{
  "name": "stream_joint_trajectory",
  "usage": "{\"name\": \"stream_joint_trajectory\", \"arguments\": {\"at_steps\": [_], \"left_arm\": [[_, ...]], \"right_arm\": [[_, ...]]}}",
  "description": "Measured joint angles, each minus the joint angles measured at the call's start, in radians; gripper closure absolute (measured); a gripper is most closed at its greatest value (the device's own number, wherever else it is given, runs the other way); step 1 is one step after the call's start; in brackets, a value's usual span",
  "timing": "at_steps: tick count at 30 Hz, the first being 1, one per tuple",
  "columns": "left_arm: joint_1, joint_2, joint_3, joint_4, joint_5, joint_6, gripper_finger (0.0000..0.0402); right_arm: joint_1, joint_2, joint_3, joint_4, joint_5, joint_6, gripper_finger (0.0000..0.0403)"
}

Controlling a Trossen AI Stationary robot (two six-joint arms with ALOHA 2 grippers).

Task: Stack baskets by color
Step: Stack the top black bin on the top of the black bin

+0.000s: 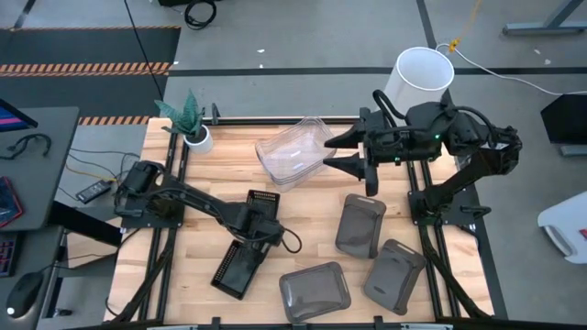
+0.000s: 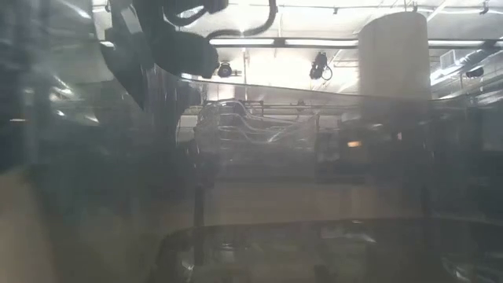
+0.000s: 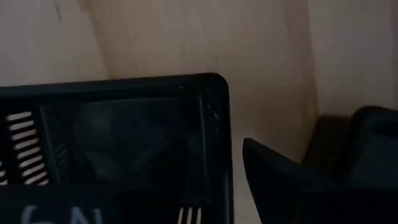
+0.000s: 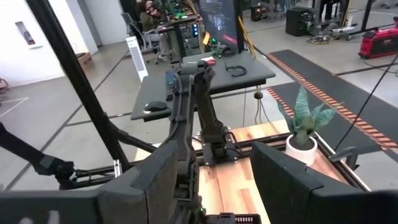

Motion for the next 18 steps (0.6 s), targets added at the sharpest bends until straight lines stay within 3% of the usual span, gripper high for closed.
{"name": "stream_joint_trajectory", "arguments": {"at_steps": [5,15,18], "left_arm": [[0.008,0.014,0.0,-0.028,0.005,0.011,0.0254],[0.009,0.014,0.0,-0.08,0.017,0.049,0.0378],[0.012,0.006,0.003,-0.112,0.016,0.047,0.0389]], "right_arm": [[0.017,0.0,0.0,-0.006,-0.001,0.004,0.0195],[0.026,0.0,0.0,-0.007,0.007,0.004,0.0195],[0.026,0.0,0.0,-0.008,0.007,0.004,0.0195]]}}
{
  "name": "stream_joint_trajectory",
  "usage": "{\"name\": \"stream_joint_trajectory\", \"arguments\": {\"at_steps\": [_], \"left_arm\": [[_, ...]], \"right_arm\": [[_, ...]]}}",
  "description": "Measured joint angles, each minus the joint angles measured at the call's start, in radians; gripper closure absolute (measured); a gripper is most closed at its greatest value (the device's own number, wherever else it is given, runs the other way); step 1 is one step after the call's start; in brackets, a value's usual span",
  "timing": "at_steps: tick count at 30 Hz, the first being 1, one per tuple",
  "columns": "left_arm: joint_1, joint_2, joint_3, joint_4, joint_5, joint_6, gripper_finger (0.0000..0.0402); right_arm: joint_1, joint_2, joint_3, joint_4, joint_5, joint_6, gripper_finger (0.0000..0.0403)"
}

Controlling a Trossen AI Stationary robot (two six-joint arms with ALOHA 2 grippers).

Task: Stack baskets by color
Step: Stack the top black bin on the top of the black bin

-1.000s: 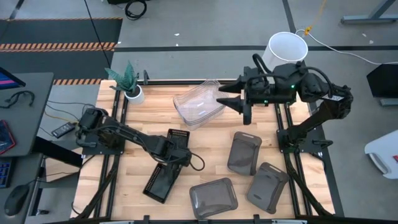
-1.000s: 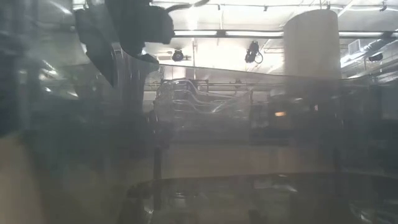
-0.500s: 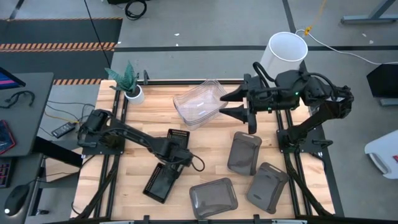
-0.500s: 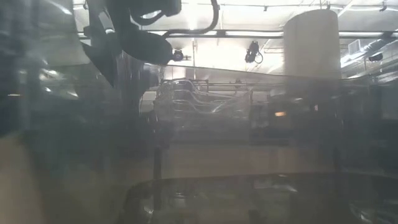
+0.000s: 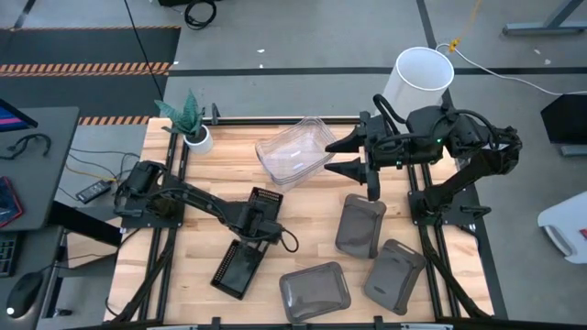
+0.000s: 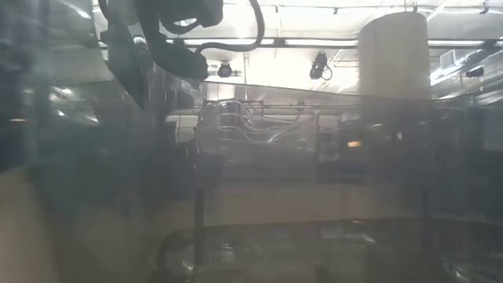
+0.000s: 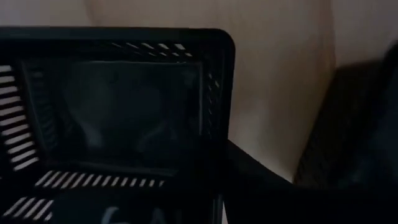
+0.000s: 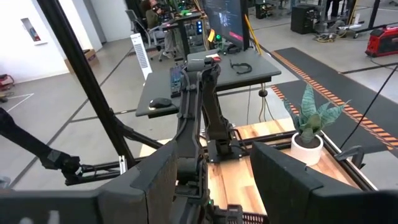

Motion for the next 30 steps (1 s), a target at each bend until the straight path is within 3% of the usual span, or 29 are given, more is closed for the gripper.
{"name": "stream_joint_trajectory", "arguments": {"at_steps": [8,15,22,30], "left_arm": [[-0.005,-0.165,0.003,-0.192,0.049,-0.044,0.039],[-0.046,-0.311,0.1,-0.239,0.204,-0.057,0.0391],[-0.14,-0.32,0.237,-0.284,0.248,-0.065,0.0391],[-0.299,-0.318,0.236,-0.286,0.265,-0.116,0.0391]], "right_arm": [[0.0,0.0,0.0,-0.002,0.0,-0.026,0.0195],[0.0,-0.001,0.0,-0.005,0.001,-0.041,0.0195],[-0.005,-0.002,0.0,-0.022,0.004,-0.045,0.0195],[-0.005,-0.002,0.0,-0.074,0.004,-0.023,0.0195]]}}
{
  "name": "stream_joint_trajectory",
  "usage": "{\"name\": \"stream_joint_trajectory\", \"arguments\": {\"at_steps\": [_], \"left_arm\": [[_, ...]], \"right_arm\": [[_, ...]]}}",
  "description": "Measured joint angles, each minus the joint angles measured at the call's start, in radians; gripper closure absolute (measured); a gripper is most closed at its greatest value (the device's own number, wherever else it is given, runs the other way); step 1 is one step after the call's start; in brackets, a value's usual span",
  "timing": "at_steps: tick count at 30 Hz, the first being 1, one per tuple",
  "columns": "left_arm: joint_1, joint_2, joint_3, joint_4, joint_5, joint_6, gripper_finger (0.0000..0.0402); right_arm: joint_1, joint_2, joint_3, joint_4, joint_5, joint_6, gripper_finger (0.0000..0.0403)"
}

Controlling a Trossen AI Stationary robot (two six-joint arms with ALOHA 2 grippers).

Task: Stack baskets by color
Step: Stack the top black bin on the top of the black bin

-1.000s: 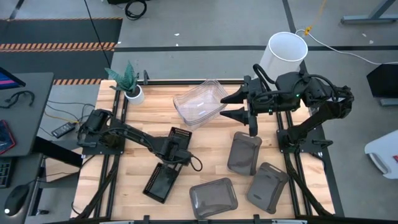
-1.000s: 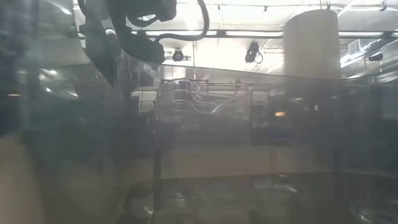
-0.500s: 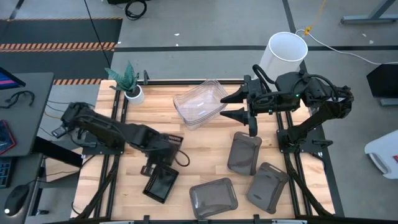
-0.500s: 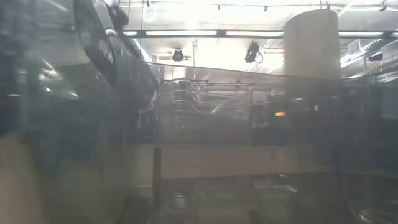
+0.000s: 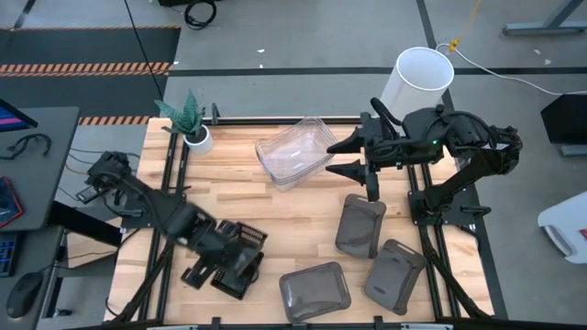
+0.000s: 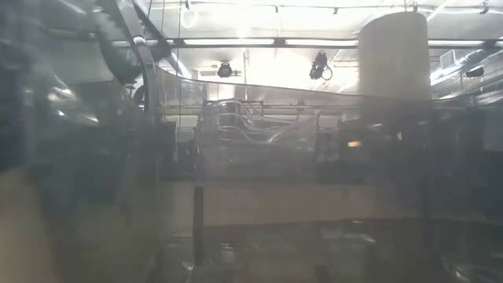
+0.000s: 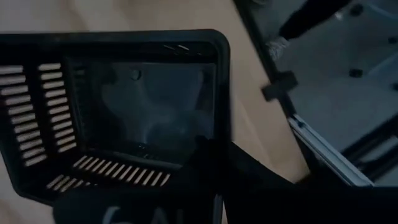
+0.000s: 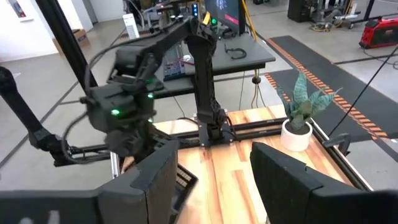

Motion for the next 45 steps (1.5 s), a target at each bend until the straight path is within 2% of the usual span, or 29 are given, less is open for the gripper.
{"name": "stream_joint_trajectory", "arguments": {"at_steps": [4,8,14,18,25,28,34,38,41,45], "left_arm": [[-0.087,0.003,-0.025,0.036,-0.012,-0.044,0.0391],[-0.144,0.016,-0.027,0.058,-0.084,-0.05,0.0391],[-0.167,0.117,-0.028,0.04,-0.082,-0.086,0.0391],[-0.167,0.173,-0.028,0.038,-0.137,-0.093,0.0391],[-0.167,0.274,-0.028,0.023,-0.14,-0.114,0.039],[-0.168,0.306,-0.028,0.019,-0.159,-0.179,0.0358],[-0.168,0.315,-0.028,0.017,-0.16,-0.225,0.0253],[-0.16,0.301,-0.028,0.009,-0.09,-0.285,0.0201],[-0.154,0.27,-0.028,0.004,-0.072,-0.332,0.0184],[-0.15,0.235,-0.028,0.009,-0.15,-0.382,0.0191]], "right_arm": [[0.0,0.0,0.0,-0.001,0.0,0.007,0.0195],[0.0,0.0,0.0,0.001,0.0,0.006,0.0195],[0.0,0.0,0.0,0.002,0.0,0.008,0.0195],[0.0,0.0,0.0,0.002,0.0,0.016,0.0195],[0.0,0.0,0.0,0.008,-0.004,0.023,0.0195],[0.0,0.0,0.0,0.008,-0.004,0.023,0.0195],[0.0,0.0,0.0,0.008,-0.012,0.023,0.0195],[0.0,0.0,0.0,0.002,-0.036,0.023,0.0195],[0.0,0.004,0.0,-0.009,-0.044,0.019,0.0195],[-0.011,0.01,-0.001,-0.009,-0.043,0.003,0.0195]]}}
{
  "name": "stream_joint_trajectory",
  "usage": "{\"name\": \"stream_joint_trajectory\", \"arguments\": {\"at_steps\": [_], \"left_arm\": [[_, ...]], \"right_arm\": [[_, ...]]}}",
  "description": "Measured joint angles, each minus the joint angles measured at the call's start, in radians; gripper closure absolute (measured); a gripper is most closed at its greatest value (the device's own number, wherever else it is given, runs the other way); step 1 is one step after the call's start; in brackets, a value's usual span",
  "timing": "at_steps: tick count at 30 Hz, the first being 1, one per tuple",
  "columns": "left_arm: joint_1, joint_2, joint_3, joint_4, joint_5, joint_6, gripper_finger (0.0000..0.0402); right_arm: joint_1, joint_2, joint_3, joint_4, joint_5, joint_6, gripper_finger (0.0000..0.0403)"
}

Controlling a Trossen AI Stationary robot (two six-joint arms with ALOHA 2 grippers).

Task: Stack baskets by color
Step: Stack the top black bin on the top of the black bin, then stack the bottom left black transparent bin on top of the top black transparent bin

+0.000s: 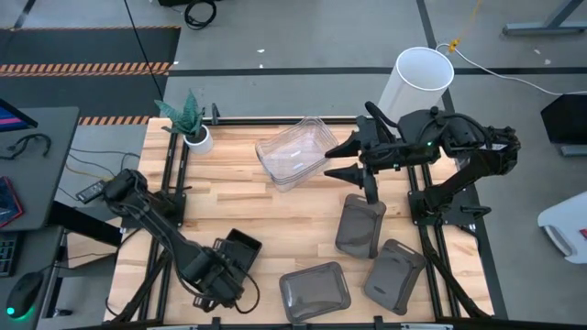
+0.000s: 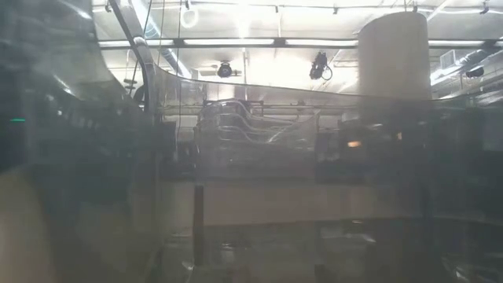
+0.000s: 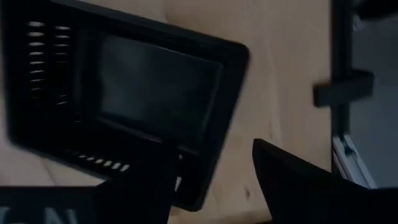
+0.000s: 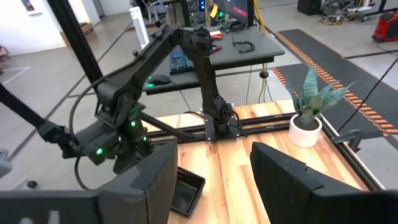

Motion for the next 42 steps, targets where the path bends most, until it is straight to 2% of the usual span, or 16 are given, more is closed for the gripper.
{"name": "stream_joint_trajectory", "arguments": {"at_steps": [7,16,25,30,35,42], "left_arm": [[-0.03,0.021,-0.009,-0.036,-0.209,-0.12,0.0235],[-0.057,0.045,-0.137,-0.01,-0.275,-0.188,0.0281],[-0.064,0.044,-0.225,0.02,-0.308,-0.285,0.0287],[-0.077,0.044,-0.225,0.018,-0.455,-0.283,0.0287],[-0.059,0.014,-0.175,-0.012,-0.403,-0.278,0.0288],[-0.036,-0.146,-0.146,0.152,-0.419,-0.077,0.0297]], "right_arm": [[-0.013,-0.002,0.0,0.003,0.003,0.029,0.0195],[-0.025,-0.006,0.0,0.003,0.003,0.031,0.0195],[-0.044,-0.01,0.0,0.001,0.002,0.012,0.0195],[-0.064,-0.018,0.0,0.004,-0.013,-0.001,0.0195],[-0.067,-0.024,0.0,0.003,-0.037,0.012,0.0195],[-0.053,0.03,0.001,-0.096,-0.1,0.035,0.0195]]}}
